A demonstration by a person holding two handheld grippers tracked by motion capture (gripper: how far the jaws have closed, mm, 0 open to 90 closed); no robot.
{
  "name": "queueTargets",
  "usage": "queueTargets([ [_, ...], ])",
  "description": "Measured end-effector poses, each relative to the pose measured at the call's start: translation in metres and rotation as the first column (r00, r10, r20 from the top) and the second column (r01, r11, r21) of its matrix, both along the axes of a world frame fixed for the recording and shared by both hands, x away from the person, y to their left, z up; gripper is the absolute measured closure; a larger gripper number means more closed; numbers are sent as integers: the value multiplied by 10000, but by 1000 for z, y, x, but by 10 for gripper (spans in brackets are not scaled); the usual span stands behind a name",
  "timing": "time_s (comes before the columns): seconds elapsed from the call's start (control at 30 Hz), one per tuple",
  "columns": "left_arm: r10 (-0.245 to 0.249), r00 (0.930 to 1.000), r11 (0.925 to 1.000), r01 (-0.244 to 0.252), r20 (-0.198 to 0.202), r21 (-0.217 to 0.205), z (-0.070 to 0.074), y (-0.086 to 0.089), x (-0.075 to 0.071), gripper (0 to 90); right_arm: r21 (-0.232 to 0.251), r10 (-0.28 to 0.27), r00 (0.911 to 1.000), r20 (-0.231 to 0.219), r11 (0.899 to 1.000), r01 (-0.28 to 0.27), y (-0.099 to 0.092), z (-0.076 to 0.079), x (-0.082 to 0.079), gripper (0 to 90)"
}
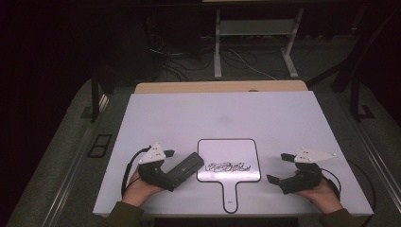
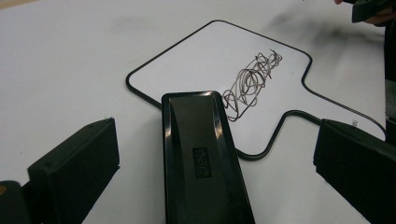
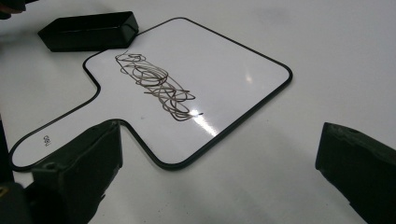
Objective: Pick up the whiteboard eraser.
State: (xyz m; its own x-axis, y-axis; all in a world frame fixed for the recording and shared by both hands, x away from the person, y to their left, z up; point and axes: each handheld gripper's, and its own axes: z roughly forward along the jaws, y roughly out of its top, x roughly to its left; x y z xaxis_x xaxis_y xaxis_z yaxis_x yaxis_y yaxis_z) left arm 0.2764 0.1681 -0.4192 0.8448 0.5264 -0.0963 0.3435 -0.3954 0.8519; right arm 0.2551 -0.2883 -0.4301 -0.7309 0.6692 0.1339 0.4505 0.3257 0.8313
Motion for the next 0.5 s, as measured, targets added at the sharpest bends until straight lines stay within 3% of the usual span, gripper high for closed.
queueTargets([
  [0.5,197,9998,9998,-197,-14,81,4,2,2,0,-23,15,10000,38,10000,-15,1,-1,0,0],
])
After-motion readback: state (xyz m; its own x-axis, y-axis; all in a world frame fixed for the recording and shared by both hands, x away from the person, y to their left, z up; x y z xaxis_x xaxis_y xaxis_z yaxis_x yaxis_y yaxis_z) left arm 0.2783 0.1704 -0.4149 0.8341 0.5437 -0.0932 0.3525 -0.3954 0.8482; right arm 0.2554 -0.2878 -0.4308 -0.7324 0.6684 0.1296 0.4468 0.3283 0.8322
